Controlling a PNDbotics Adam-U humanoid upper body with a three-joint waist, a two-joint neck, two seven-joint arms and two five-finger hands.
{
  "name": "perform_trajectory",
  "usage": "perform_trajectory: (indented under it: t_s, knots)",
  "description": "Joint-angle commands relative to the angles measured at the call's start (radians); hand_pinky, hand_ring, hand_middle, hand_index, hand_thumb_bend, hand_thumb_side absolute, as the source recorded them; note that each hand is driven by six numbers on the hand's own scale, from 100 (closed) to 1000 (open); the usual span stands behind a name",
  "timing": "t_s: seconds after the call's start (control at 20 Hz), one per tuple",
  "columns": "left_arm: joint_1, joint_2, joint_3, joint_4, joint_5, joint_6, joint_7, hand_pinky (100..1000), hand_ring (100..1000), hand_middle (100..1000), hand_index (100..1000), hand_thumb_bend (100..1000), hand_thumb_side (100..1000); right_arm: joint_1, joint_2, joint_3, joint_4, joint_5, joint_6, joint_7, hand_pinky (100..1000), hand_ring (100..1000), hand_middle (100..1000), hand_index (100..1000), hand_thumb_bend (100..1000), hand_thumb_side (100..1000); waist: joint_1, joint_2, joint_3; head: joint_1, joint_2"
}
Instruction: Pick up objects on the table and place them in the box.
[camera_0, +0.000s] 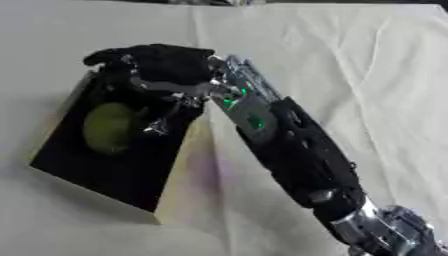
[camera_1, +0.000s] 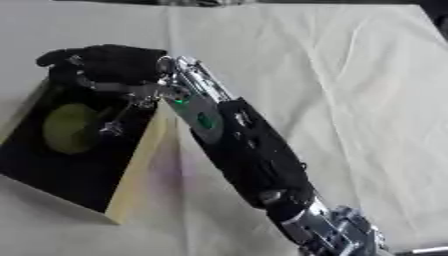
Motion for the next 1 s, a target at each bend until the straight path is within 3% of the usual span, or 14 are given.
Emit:
perform_trajectory:
  t_s: [0.05, 0.2, 0.35, 0.5, 0.8, 1.0]
  knots:
    - [-0.008, 0.020, 0.009, -0.017, 0.007, -0.001, -0.002, 675, 660, 574, 718, 353, 213, -0.038, -0.034, -0.032, -0.087, -0.078, 0.036, -0.014, 837, 948, 676, 802, 297, 100, 0.011, -0.026, 0.000, -0.005, -0.009]
    - [-0.020, 0.016, 0.004, -0.017, 0.013, 0.001, -0.003, 675, 660, 575, 718, 355, 213, -0.064, -0.078, -0.069, -0.161, -0.189, 0.107, -0.033, 839, 918, 666, 799, 267, 100, 0.011, -0.029, -0.003, -0.003, -0.011]
    - [-0.041, 0.008, -0.006, -0.017, 0.026, 0.009, -0.010, 674, 660, 574, 718, 349, 220, -0.081, -0.163, -0.136, -0.235, -0.329, 0.205, -0.098, 843, 898, 648, 797, 100, 100, 0.011, -0.031, -0.011, 0.010, -0.017]
    - [-0.053, 0.002, -0.016, -0.017, 0.038, 0.017, -0.028, 674, 660, 576, 717, 346, 225, -0.073, -0.263, -0.208, -0.299, -0.468, 0.292, -0.189, 850, 885, 644, 793, 100, 100, 0.012, -0.030, -0.021, 0.031, -0.026]
    - [-0.072, -0.008, -0.021, -0.017, 0.057, 0.024, -0.045, 672, 660, 577, 717, 339, 233, 0.012, -0.433, -0.324, -0.413, -0.631, 0.348, -0.333, 838, 862, 639, 780, 100, 100, 0.021, -0.022, -0.040, 0.074, -0.047]
    - [-0.078, -0.018, -0.022, -0.017, 0.065, 0.029, -0.055, 671, 660, 577, 716, 333, 239, 0.115, -0.493, -0.386, -0.491, -0.716, 0.366, -0.400, 846, 905, 662, 793, 100, 100, 0.032, -0.014, -0.049, 0.095, -0.057]
